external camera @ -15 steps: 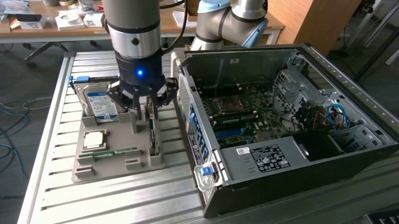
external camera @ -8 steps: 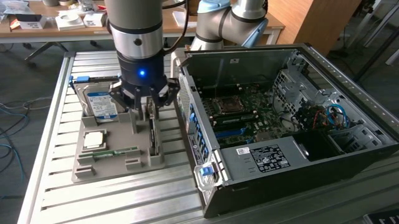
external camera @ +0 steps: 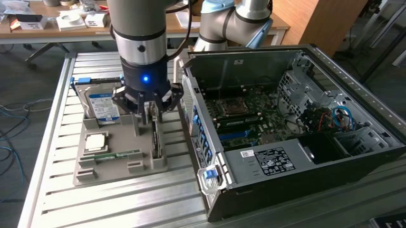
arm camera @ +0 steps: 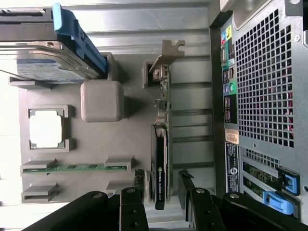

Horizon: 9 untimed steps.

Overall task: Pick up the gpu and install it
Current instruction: 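Pick up the gpu and move the gpu toward the slot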

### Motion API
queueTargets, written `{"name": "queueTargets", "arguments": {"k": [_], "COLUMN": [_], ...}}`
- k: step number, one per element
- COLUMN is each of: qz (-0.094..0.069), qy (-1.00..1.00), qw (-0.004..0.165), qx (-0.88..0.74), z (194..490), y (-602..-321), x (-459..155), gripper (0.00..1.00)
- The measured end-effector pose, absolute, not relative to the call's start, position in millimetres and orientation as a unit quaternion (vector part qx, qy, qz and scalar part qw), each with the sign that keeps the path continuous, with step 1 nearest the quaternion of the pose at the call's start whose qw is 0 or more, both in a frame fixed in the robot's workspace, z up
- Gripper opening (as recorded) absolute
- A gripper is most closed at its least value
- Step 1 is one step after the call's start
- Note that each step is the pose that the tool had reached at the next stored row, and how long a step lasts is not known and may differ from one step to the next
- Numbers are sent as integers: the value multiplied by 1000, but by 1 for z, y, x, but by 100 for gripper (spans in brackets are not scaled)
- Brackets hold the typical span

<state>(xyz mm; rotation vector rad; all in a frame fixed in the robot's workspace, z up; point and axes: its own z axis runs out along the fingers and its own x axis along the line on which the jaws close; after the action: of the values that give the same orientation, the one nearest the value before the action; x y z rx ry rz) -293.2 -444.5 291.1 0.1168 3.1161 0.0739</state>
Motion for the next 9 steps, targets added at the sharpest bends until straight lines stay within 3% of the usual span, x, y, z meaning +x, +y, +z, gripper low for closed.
{"name": "queueTargets", "arguments": {"k": [9], "qz": [24], "qy": [999], "qw": [11], "qx": [37], "z": [284], "y": [-445], "x": [-293], "gripper": [41]}}
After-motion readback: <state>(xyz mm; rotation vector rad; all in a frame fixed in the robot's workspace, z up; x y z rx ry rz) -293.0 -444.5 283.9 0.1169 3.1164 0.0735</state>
